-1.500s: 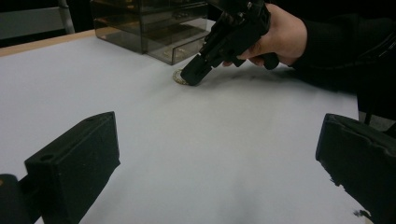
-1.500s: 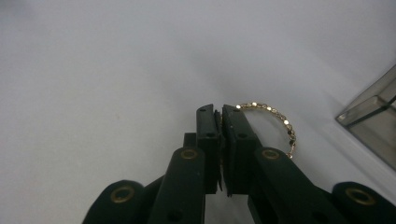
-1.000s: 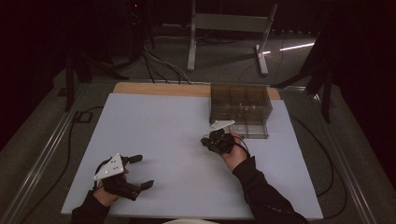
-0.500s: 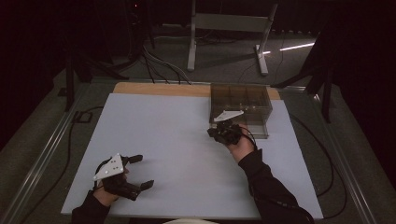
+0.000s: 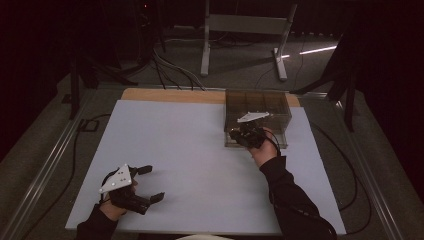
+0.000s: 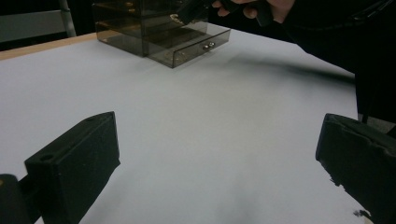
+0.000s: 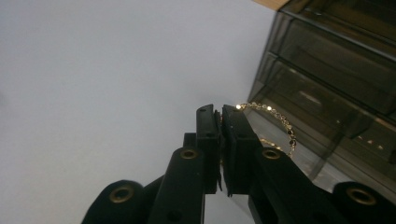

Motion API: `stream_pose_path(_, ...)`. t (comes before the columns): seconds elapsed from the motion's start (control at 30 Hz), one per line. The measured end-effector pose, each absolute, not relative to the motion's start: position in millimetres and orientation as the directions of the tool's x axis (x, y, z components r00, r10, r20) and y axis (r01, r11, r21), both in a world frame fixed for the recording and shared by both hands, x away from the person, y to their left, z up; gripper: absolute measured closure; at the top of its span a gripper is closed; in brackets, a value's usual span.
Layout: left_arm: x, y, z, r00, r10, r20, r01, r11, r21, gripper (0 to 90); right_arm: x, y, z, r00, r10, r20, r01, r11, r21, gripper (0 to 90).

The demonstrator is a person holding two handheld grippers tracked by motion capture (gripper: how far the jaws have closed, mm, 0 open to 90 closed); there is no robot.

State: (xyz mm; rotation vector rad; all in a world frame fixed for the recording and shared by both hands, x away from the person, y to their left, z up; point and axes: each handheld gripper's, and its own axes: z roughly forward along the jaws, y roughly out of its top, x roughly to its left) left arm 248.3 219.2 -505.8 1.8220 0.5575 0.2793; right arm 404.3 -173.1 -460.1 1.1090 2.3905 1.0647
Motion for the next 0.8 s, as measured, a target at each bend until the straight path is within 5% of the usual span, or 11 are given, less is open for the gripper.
stream_pose_path(0.8,248.6,218.0,-506.8,0.861,0.502,-0.081,0.231,-0.245,0.942,0.6,431.7,-177.2,-477.4,-0.618,0.783,0.069,0.594,0.408,0.693,86.2)
